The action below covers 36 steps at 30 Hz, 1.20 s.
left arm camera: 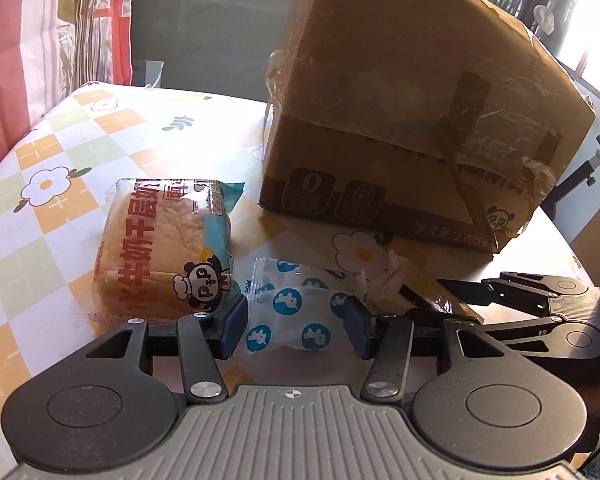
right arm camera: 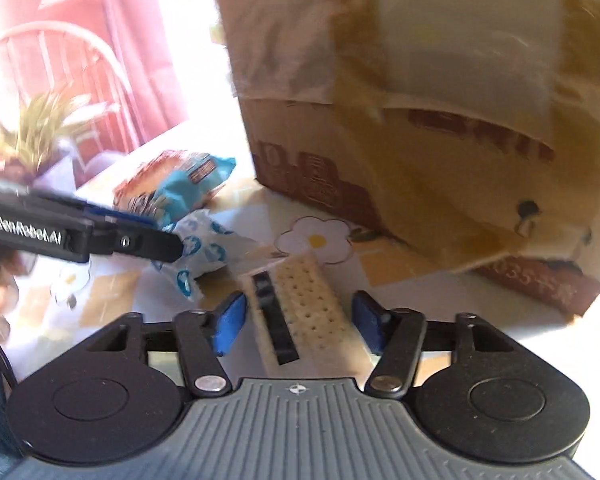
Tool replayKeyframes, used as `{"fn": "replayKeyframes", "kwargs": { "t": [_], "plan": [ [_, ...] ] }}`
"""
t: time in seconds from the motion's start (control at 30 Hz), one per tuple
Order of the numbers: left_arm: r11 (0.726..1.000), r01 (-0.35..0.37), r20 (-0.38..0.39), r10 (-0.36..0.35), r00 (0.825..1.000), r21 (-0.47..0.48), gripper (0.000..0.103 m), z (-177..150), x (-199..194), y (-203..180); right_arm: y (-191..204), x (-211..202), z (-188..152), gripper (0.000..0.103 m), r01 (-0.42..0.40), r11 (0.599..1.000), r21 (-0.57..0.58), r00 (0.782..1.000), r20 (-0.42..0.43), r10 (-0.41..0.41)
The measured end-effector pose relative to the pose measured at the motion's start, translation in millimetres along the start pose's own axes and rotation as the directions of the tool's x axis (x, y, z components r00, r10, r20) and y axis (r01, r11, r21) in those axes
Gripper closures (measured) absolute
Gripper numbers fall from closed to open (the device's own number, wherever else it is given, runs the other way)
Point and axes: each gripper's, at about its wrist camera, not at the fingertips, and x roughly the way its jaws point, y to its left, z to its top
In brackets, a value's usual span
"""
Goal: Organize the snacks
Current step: 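Close left gripper on blue-dotted white packet while right gripper grasps cracker packet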
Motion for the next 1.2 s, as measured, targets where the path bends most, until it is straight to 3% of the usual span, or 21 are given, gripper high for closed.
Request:
{"fn": "replayKeyframes", "kwargs": {
  "t": [0.1,0.17,0.23,0.43,0.57,0.7,1.2],
  "plan": [
    [1.0,-0.003,0.006,0.003,1.0,0.005,0.043,2.9,6.1,-3.3,-8.0,-5.3,-4.6,0.052,0.025,1.0,0.018,1.0,0.007,-0.025],
    [1.0,-0.005,-0.007,0.005,1.0,0.016,0.033,4.9,14.0,-8.2,-15.9,-13.3,-8.0,0.052,0.059,0.997,0.04,0.998,0.016,-0.06],
    [1.0,-0.014,-0.018,0.014,1.0,0.016,0.032,3.9,22.3,-13.7,-23.6,-24.5,-10.5,0.052,0.099,0.993,0.072,0.994,0.029,-0.101],
    [0.997,-0.064,0.042,0.062,0.997,0.051,0.038,-8.5,24.1,-34.5,-40.5,-47.9,-26.9,0.052,0.166,0.98,0.109,0.984,0.048,-0.172],
    [1.0,-0.027,0.047,0.027,0.999,0.014,0.043,-23.4,16.3,-43.8,-49.2,-59.9,-37.5,0.052,0.188,0.971,0.146,0.977,0.079,-0.2],
    [1.0,0.009,0.046,-0.01,0.999,0.021,0.043,-36.1,14.0,-52.1,-52.6,-57.4,-36.2,0.052,0.189,0.972,0.137,0.976,0.081,-0.201],
    [0.996,-0.024,0.071,0.018,0.997,0.089,0.04,-42.1,15.5,-59.6,-50.5,-54.7,-38.0,0.05,0.193,0.976,0.105,0.974,0.099,-0.204]
  ]
}}
